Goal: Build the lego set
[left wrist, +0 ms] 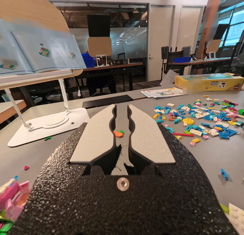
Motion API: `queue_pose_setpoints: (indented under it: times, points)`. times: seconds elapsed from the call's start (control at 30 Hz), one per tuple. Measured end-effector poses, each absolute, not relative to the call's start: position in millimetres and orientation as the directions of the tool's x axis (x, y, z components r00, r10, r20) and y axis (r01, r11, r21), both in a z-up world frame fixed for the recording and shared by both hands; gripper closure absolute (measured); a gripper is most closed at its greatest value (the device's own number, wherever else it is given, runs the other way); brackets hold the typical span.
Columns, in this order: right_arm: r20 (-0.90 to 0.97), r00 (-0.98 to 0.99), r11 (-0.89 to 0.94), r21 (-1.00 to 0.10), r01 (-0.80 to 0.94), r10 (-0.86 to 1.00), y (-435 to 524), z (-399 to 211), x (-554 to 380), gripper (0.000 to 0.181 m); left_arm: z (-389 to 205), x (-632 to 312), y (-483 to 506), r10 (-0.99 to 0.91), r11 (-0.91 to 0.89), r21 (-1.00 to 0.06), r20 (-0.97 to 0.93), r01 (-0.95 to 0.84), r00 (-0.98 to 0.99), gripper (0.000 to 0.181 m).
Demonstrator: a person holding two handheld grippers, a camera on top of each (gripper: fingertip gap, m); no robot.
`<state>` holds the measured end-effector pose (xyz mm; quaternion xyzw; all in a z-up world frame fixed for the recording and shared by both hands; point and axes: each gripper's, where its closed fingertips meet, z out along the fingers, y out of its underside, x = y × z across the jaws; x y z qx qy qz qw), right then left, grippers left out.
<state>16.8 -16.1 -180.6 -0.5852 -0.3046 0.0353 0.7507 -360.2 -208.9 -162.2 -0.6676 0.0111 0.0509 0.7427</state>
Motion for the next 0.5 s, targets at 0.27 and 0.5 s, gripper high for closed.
queue_pose_setpoints:
  times: [0.27,0.5]
  points:
    - [0.419,0.803,0.302,-0.901,0.311,0.423,-16,-183,13,0.179,-223,-345,-174,-0.226,-0.353,-0.916,-0.113,-0.19,0.967,0.16]
    - [0.426,0.792,0.307,-0.899,0.313,0.438,-18,-184,10,0.18,-260,-343,-154,-0.331,-0.699,-0.699,0.129,-0.151,0.935,0.153]
